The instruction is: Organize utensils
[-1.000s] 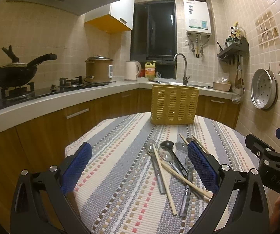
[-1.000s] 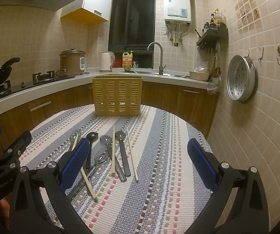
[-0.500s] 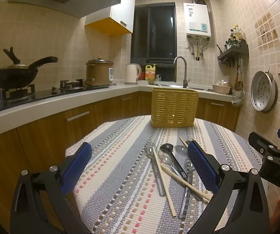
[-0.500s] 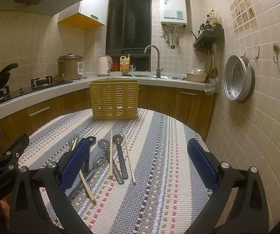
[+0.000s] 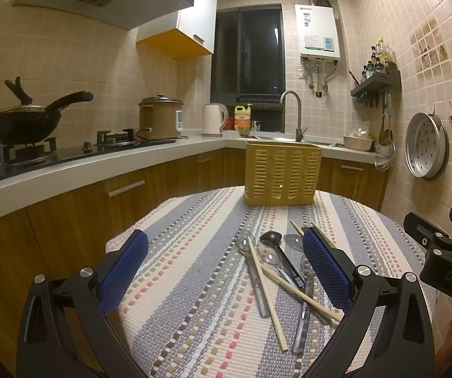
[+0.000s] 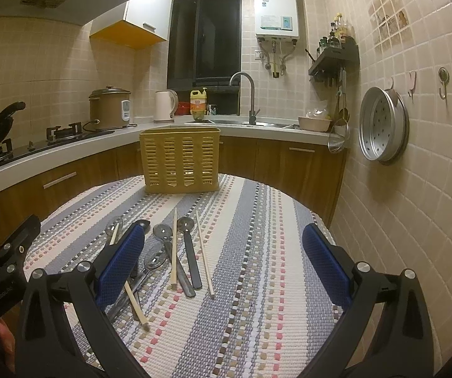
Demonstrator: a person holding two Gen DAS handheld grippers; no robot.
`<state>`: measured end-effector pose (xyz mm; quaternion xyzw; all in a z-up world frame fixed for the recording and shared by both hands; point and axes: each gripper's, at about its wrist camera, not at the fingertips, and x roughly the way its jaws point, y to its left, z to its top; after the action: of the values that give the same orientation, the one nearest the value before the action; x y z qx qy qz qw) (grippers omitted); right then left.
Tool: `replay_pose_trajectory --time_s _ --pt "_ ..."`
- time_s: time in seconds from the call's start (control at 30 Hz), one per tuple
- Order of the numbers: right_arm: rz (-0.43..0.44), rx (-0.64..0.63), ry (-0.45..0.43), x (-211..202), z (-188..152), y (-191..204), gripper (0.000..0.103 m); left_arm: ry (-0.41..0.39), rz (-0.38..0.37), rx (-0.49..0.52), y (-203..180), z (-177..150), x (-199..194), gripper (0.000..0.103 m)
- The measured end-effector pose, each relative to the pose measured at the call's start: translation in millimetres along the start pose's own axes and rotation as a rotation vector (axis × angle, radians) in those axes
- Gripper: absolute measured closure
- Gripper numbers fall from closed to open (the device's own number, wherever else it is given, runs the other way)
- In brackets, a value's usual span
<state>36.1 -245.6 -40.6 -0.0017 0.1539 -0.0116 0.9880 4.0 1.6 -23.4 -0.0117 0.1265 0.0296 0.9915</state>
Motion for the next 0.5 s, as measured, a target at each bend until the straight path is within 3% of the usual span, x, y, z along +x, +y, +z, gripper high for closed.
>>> replay_pose_trajectory --time_s 0.5 --pt "-0.002 0.008 -0.016 -6.0 1.0 -5.7 0.007 -0.001 0.010 0.008 -1.2 -1.7 -2.1 0.008"
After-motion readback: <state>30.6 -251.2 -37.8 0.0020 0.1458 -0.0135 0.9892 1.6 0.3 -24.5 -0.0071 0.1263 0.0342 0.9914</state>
